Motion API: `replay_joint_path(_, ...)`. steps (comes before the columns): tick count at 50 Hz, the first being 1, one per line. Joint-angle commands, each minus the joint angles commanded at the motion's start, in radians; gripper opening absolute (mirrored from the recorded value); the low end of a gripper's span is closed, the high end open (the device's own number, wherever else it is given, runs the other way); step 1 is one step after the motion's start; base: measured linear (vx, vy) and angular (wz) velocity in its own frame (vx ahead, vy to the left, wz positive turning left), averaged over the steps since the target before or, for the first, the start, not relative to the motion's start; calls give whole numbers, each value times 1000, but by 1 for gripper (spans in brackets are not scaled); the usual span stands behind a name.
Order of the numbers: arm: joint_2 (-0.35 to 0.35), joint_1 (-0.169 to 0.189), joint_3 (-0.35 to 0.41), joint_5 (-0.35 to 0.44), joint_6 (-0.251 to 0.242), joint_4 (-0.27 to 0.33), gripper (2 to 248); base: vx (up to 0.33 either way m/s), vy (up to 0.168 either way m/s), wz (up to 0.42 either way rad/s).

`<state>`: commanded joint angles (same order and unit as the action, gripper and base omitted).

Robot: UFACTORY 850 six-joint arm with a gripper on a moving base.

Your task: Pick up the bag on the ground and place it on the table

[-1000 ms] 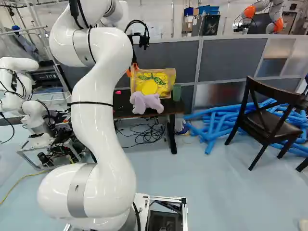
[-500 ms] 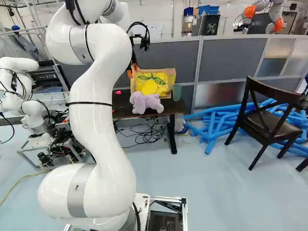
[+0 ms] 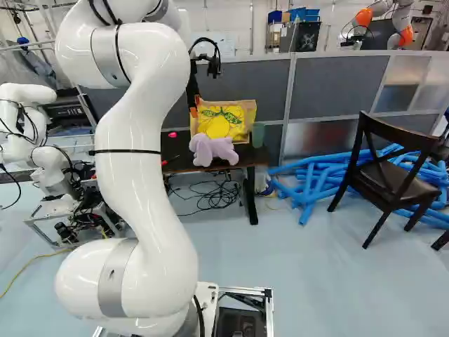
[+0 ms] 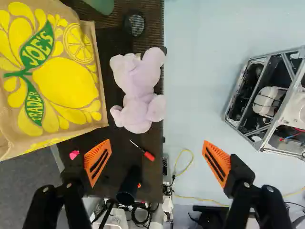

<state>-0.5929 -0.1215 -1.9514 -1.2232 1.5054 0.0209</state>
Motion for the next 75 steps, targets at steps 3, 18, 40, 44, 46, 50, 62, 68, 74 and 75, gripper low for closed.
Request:
replay_joint_path(3,10,1,22,25,-18,0,247,0,0,0)
replay_joint_path(18,68,10,146,164,-118,-2,247,0,0,0)
replay_joint_path(40,172,24,367,412,-296,-4,247,0,0,0)
replay_joint_path(44,194,27,414,466,-335,-5,247,0,0,0)
replay_joint_path(46,204,28,435,489,-352,-5,247,0,0,0)
replay_joint_path(50,226,31,483,543,-390,-5,247,0,0,0)
replay_joint_path(62,295,41,632,710,-510,-7,247,0,0,0)
replay_joint_path(68,330,46,706,794,-570,-8,247,0,0,0)
replay_joint_path(74,366,51,783,880,-632,-9,247,0,0,0)
replay_joint_path(75,372,52,795,894,-642,-9,247,0,0,0)
